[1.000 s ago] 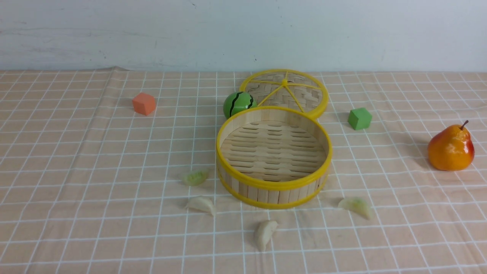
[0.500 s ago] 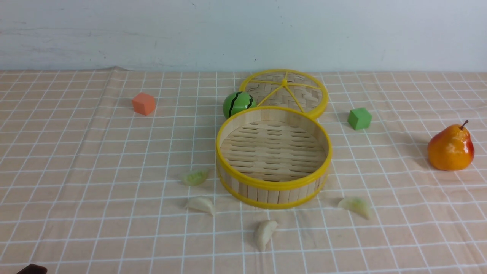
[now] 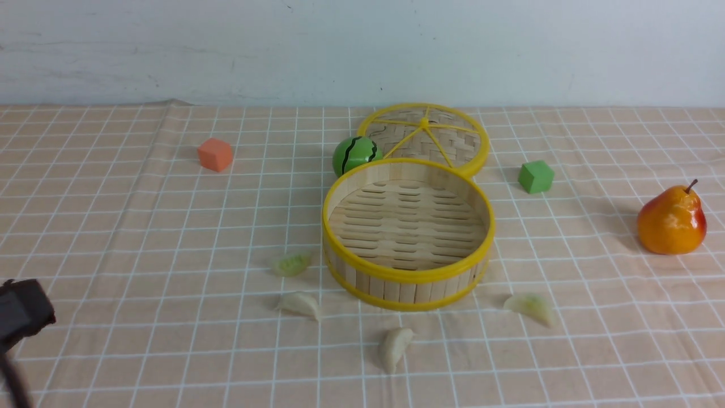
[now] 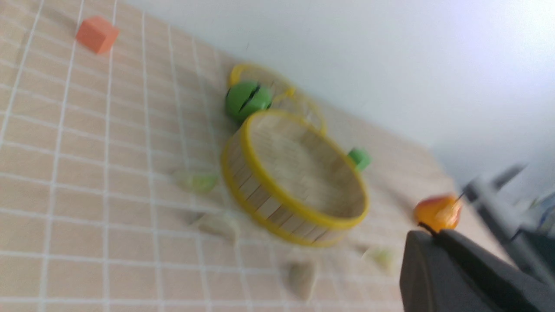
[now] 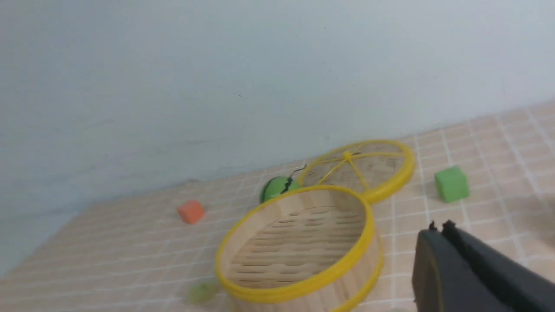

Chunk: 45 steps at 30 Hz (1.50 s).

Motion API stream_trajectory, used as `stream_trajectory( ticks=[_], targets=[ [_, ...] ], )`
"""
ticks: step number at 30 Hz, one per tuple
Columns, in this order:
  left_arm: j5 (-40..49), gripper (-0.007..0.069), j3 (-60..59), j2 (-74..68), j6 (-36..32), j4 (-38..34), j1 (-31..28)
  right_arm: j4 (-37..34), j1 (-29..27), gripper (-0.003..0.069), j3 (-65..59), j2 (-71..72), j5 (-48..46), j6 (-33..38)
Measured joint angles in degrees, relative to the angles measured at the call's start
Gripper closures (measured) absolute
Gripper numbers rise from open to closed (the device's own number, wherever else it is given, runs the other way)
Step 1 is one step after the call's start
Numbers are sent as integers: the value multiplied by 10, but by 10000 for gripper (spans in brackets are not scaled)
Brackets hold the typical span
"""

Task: Put the dumplings into the steamer on the table with the brown tablecloth.
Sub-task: 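Reach for and grasp a dumpling on the table with the left gripper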

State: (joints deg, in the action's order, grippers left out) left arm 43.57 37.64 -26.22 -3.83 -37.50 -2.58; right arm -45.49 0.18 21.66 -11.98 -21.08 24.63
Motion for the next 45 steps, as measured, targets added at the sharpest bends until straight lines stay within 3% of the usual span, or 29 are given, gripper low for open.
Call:
stream_trajectory(
  ticks=[4,6,12,13,18,23,28,33,35,39,45],
  targets=[
    [154,638,136,-158,-10,126,1,45,18,678,89,-142,-63,52],
    [182,638,171,-205,-17,166,8,64,32,678,118,-193,-103,52],
    [205,638,239,-335,-30,248,91,138,66,678,219,-333,-269,-3],
    [211,638,255,-379,-22,279,127,154,75,677,250,-385,-347,-22],
    [215,638,314,-513,-10,352,208,161,125,675,310,-475,-475,-32],
    [201,610,388,-614,-10,375,227,159,172,672,314,-487,-488,-27],
    [174,434,466,-715,-58,381,228,159,192,669,317,-487,-485,-19],
    [80,188,487,-801,-192,367,228,158,194,666,317,-487,-468,-13],
    [40,140,488,-827,-228,365,229,158,194,664,317,-487,-465,-13],
    [-43,111,488,-882,-260,365,229,158,194,662,317,-487,-463,-12],
    [-91,138,490,-931,-263,362,229,158,194,661,317,-487,-454,-11]
  ],
)
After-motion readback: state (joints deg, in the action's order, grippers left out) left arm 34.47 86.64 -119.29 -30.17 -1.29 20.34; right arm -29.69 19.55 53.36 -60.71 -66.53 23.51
